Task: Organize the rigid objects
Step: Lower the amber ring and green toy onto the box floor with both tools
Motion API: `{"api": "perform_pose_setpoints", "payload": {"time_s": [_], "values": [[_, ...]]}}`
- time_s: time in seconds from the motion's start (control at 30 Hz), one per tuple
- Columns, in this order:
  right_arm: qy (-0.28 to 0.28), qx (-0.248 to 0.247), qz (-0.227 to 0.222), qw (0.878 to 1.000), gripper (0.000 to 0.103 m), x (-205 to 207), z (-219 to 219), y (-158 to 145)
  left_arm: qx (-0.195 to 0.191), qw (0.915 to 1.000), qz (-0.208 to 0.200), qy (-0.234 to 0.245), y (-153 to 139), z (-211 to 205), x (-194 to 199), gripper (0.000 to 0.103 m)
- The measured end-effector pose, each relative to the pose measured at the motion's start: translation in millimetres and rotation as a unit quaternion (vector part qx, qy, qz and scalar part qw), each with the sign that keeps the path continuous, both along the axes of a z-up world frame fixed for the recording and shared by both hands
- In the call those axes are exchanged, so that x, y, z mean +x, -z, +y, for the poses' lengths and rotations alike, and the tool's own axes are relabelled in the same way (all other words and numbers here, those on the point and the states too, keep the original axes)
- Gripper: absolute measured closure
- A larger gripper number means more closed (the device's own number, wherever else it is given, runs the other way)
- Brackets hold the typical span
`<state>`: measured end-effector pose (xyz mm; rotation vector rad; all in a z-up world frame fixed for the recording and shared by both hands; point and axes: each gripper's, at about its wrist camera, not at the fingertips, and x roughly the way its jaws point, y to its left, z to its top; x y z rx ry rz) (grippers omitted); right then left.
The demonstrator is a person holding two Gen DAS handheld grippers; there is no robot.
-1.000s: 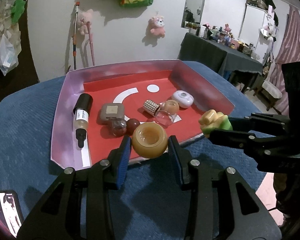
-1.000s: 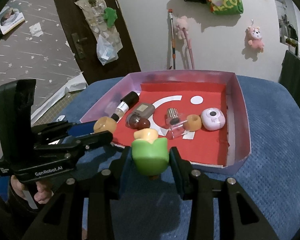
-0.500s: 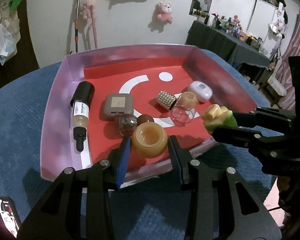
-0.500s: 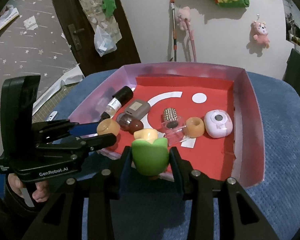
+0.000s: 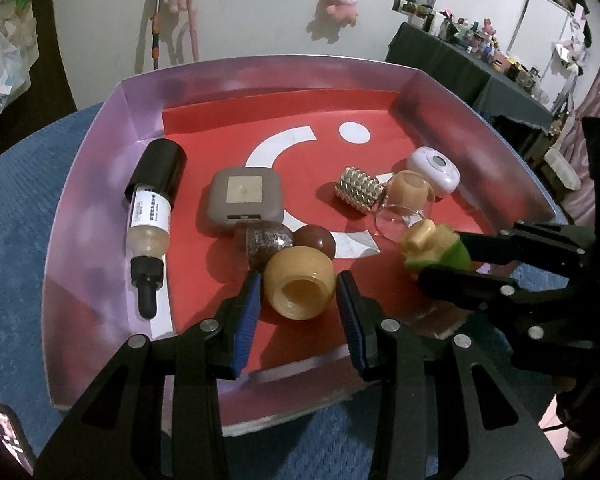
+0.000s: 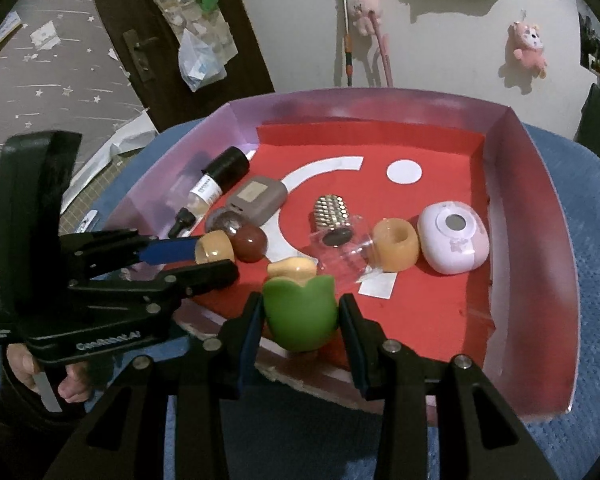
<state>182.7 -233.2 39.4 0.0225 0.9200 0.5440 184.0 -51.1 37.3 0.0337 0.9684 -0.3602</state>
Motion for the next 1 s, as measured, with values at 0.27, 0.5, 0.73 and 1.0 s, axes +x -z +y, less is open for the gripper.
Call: {"api": "perform_pose_setpoints", "payload": {"time_s": [0.27, 0.5, 0.73, 1.0], "values": [[0.022, -0.035, -0.023, 0.999, 0.062, 6, 2, 3, -0.007, 0.9999, 0.002, -0.011, 6, 1, 8, 0.067], [0.032, -0.048, -0.033, 0.998, 0.062, 7, 2, 4, -0.005, 0.9998, 0.005, -0.019, 10, 1, 12, 0.068], [0.034, -0.04, -0.03, 0.998, 0.062, 9, 0, 5, -0.006, 0.9997, 0.006, -0.021, 9, 1, 12, 0.067], [0.036, -0.037, -0.03, 0.998, 0.061, 8, -1, 4, -0.004, 0.9996, 0.008, -0.026, 9, 2, 12, 0.067]]}}
